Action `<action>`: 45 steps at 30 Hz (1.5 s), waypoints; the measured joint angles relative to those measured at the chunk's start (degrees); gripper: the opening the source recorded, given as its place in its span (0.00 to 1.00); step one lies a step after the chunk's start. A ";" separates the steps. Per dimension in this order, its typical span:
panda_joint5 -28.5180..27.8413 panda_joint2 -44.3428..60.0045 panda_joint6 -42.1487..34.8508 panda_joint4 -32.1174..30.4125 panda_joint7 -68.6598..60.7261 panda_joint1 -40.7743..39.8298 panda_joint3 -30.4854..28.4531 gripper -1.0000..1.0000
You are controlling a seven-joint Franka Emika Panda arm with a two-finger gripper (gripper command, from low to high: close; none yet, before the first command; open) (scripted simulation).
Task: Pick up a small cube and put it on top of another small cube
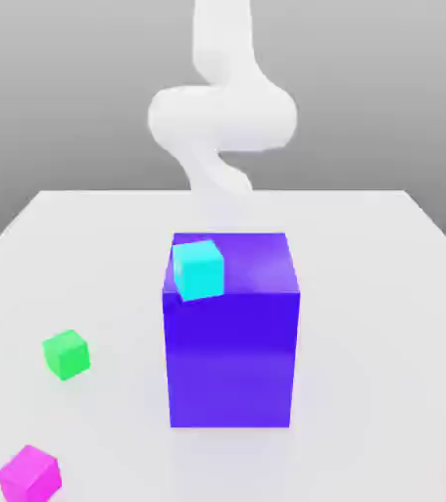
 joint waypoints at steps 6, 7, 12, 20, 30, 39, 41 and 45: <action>-5.16 12.94 3.42 0.23 3.98 -5.37 0.71 0.50; -5.88 15.05 3.97 0.27 4.54 -6.14 0.66 0.50; -8.71 25.49 6.74 0.46 6.78 -9.18 -0.57 0.50; -8.02 41.82 11.84 0.56 6.70 -14.10 -3.57 0.50; 2.49 61.17 19.10 0.68 -0.18 -21.15 -2.10 0.50; 3.39 69.45 25.17 2.26 -0.77 -22.06 -1.42 0.00; 3.41 69.91 25.52 2.35 -0.79 -22.12 -1.38 0.00; 3.19 62.88 20.04 0.78 -0.62 -22.04 -1.54 0.00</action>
